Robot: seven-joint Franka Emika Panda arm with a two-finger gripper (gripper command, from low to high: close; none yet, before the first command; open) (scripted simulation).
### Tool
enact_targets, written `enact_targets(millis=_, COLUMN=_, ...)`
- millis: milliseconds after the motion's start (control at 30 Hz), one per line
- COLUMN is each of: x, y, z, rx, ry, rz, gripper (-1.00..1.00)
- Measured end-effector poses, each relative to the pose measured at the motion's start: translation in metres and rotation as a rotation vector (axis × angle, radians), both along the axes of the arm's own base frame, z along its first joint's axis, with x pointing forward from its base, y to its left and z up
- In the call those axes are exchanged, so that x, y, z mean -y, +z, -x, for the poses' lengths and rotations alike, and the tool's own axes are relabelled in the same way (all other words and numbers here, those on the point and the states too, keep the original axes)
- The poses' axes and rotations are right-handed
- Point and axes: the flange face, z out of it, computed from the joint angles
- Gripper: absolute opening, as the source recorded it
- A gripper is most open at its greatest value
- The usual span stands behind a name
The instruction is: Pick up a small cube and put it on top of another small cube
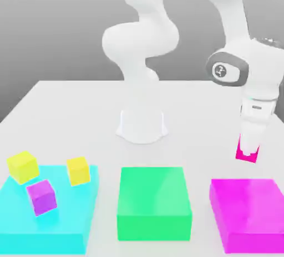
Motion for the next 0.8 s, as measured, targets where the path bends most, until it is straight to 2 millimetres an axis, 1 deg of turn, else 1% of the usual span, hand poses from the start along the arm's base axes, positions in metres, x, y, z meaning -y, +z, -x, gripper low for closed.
enact_targets(millis=67, x=0.028, y=0.009, z=-0.035, rx=0.002, ry=-0.14, rz=0.001, gripper=-1.0)
enact_targets(millis=100, x=0.048, y=0.013, z=-0.054, rx=0.002, ry=-0.221, rz=0.001, gripper=-1.0)
enact_targets(millis=133, x=0.075, y=0.018, z=-0.075, rx=0.003, ry=-0.32, rz=0.002, gripper=-1.0)
enact_targets(millis=167, x=0.109, y=0.024, z=-0.097, rx=0.004, ry=-0.434, rz=0.002, gripper=-1.0)
enact_targets(millis=233, x=0.186, y=0.037, z=-0.133, rx=0.005, ry=-0.675, rz=0.002, gripper=-1.0)
enact_targets(millis=267, x=0.222, y=0.044, z=-0.145, rx=0.005, ry=-0.783, rz=0.002, gripper=-1.0)
enact_targets(millis=300, x=0.253, y=0.051, z=-0.152, rx=0.005, ry=-0.874, rz=0.001, gripper=-1.0)
enact_targets(millis=367, x=0.315, y=0.064, z=-0.16, rx=0.004, ry=-1.048, rz=0.0, gripper=-1.0)
enact_targets(millis=400, x=0.347, y=0.071, z=-0.159, rx=0.004, ry=-1.137, rz=-0.002, gripper=-1.0)
enact_targets(millis=467, x=0.412, y=0.084, z=-0.151, rx=0.003, ry=-1.314, rz=-0.005, gripper=-1.0)
enact_targets(millis=500, x=0.444, y=0.091, z=-0.143, rx=0.002, ry=-1.401, rz=-0.007, gripper=-1.0)
enact_targets(millis=533, x=0.472, y=0.095, z=-0.134, rx=0.001, ry=-1.479, rz=-0.009, gripper=-1.0)
enact_targets(millis=567, x=0.481, y=0.09, z=-0.133, rx=0.0, ry=-1.505, rz=-0.011, gripper=-1.0)
enact_targets(millis=600, x=0.483, y=0.08, z=-0.133, rx=0.0, ry=-1.513, rz=-0.012, gripper=-1.0)
enact_targets(millis=667, x=0.483, y=0.054, z=-0.134, rx=0.0, ry=-1.516, rz=-0.012, gripper=-1.0)
enact_targets(millis=700, x=0.482, y=0.043, z=-0.134, rx=0.0, ry=-1.514, rz=-0.011, gripper=1.0)
enact_targets(millis=800, x=0.482, y=0.043, z=-0.134, rx=0.0, ry=-1.514, rz=-0.011, gripper=1.0)
